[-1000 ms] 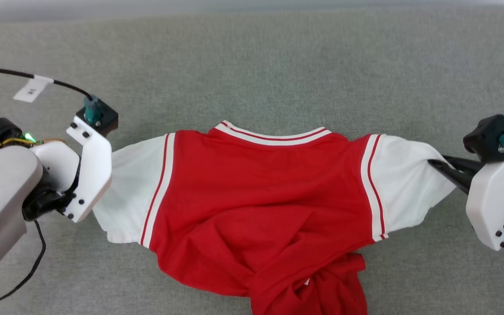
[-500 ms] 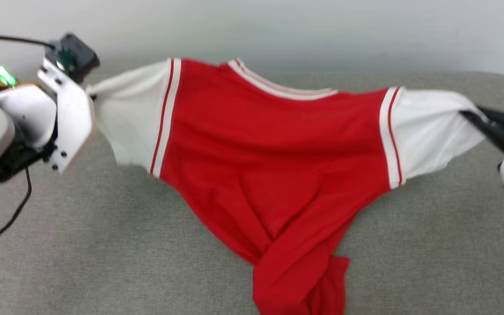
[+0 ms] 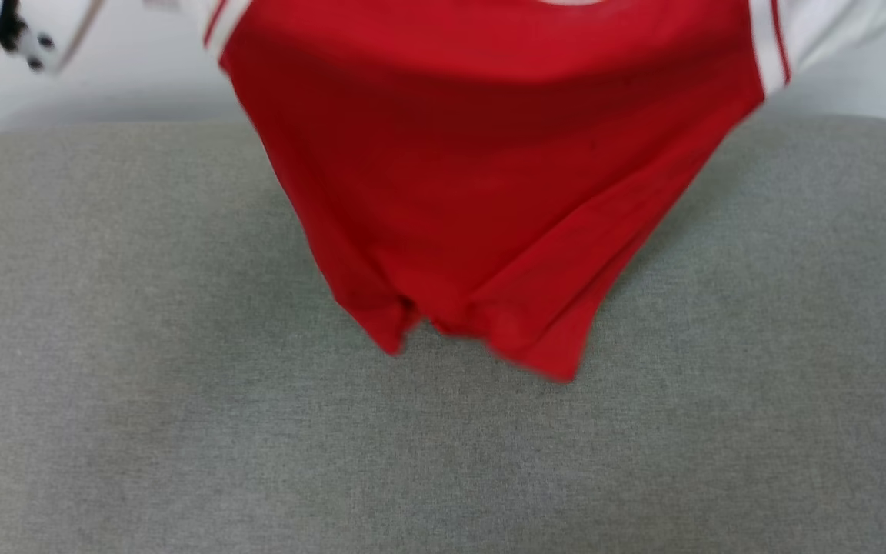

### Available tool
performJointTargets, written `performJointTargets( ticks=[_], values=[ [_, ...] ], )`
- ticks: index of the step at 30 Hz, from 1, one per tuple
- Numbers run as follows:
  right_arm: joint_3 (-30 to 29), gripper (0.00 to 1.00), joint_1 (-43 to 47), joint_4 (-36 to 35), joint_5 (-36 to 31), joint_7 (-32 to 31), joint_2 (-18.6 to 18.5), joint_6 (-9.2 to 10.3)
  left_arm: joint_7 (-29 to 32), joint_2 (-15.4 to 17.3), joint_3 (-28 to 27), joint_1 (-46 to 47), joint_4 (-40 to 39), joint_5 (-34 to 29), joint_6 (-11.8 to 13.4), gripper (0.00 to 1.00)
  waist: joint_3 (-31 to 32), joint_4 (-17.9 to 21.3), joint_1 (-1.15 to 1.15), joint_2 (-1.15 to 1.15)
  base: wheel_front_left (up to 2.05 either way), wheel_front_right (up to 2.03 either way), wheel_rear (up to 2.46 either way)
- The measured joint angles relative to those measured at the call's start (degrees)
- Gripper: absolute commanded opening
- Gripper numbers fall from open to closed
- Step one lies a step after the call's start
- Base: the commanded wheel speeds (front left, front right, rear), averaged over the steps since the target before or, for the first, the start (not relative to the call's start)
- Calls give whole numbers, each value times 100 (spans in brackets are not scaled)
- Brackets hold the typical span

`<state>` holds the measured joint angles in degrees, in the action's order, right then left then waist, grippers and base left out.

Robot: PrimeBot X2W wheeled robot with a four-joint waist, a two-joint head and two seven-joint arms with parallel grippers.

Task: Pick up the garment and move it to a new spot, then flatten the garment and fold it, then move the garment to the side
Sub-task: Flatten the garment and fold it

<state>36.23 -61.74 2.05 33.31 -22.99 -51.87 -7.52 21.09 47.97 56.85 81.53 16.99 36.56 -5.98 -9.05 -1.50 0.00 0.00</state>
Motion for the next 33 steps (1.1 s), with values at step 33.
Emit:
performJointTargets(
  ticks=[33],
  values=[
    [1739, 0, -5039, 4141, -827, 1674, 1759, -1, -2496, -1169, -672, 2749, 2624, -1017, 279, 0, -2453, -169, 2, 0, 0, 0, 0]
  ],
)
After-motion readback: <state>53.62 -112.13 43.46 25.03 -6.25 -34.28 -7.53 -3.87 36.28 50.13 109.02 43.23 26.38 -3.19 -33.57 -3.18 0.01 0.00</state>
